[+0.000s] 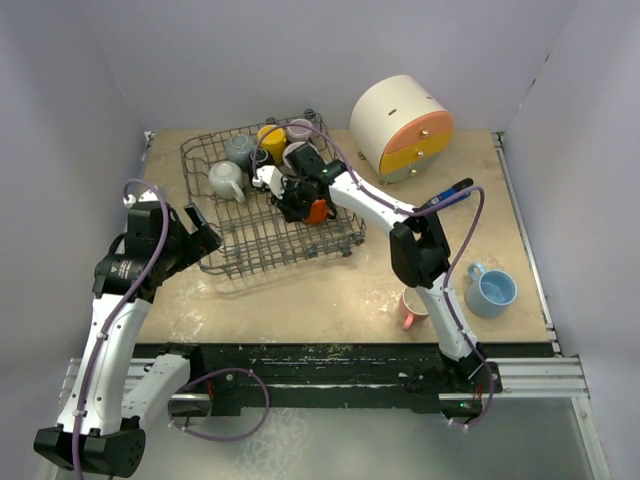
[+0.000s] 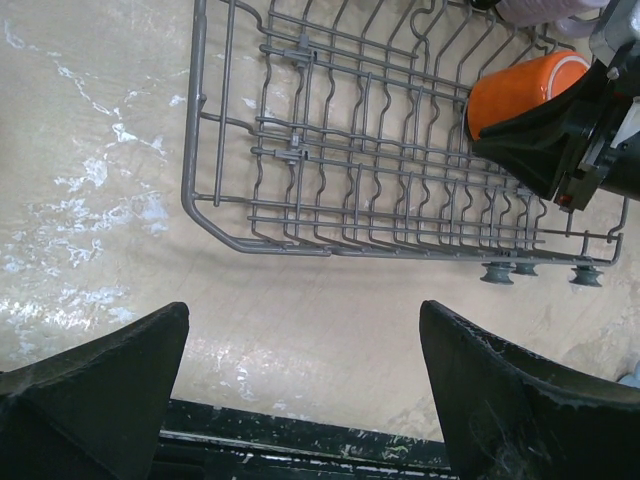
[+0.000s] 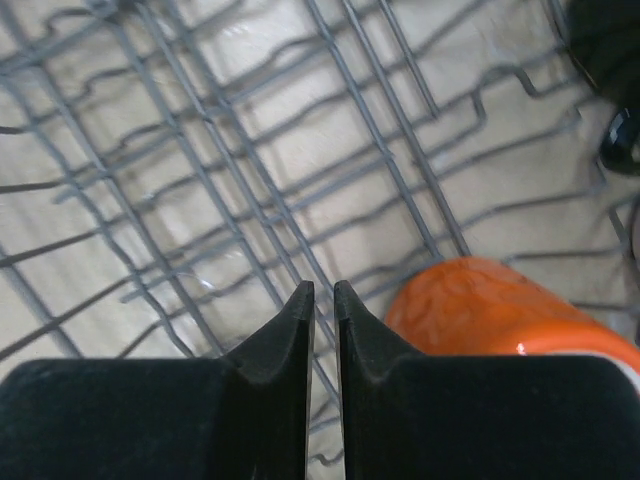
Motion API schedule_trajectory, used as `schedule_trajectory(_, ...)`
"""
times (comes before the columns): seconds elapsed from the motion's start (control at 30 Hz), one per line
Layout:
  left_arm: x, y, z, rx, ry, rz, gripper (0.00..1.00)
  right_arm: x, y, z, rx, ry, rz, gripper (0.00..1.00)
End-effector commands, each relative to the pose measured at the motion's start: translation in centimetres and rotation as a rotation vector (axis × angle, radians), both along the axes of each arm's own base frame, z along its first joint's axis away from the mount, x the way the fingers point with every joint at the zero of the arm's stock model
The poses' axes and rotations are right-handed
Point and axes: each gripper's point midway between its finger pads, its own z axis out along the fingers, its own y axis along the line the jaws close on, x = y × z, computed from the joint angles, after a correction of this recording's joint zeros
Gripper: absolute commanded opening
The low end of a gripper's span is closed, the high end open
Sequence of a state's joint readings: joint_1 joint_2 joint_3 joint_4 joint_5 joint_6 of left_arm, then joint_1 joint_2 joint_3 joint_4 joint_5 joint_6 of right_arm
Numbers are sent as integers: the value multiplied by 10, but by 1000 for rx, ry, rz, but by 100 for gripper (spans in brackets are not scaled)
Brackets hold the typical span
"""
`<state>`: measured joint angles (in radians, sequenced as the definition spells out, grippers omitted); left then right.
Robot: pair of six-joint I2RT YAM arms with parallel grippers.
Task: Load the cups into the dish rack
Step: Turn the cup upside down in the dish rack, then pick up the cup at the center of the board.
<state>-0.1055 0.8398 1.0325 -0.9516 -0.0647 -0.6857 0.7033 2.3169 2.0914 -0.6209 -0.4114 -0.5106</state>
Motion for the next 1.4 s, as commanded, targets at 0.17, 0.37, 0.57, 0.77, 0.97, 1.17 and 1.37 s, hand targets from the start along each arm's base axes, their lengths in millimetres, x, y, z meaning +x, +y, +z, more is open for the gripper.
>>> schedule_trajectory(0.17,16,-2,17,-17,-50,6,99,35,-37,17,-51,-120,-186,16)
schedule_trajectory(0.37,21,2,22,39,-38,-22,99,29,-46,19,-54,-86,-184,18)
schedule_trajectory(0.57,19,11,29,105,-31,-27,99,-29,-29,54,95,62,45,21)
schedule_trajectory(0.77,13,23,31,191,16,-40,99,-73,-20,103,242,175,207,23)
schedule_trajectory(0.97,-3,52,22,375,177,-48,99,-91,-19,148,396,188,272,25)
schedule_trajectory(1.17,-1,63,4,445,293,-42,100,-94,-21,192,517,134,280,26)
schedule_trajectory(1.37,21,73,-10,494,341,-41,100,-85,-38,218,584,41,284,29)
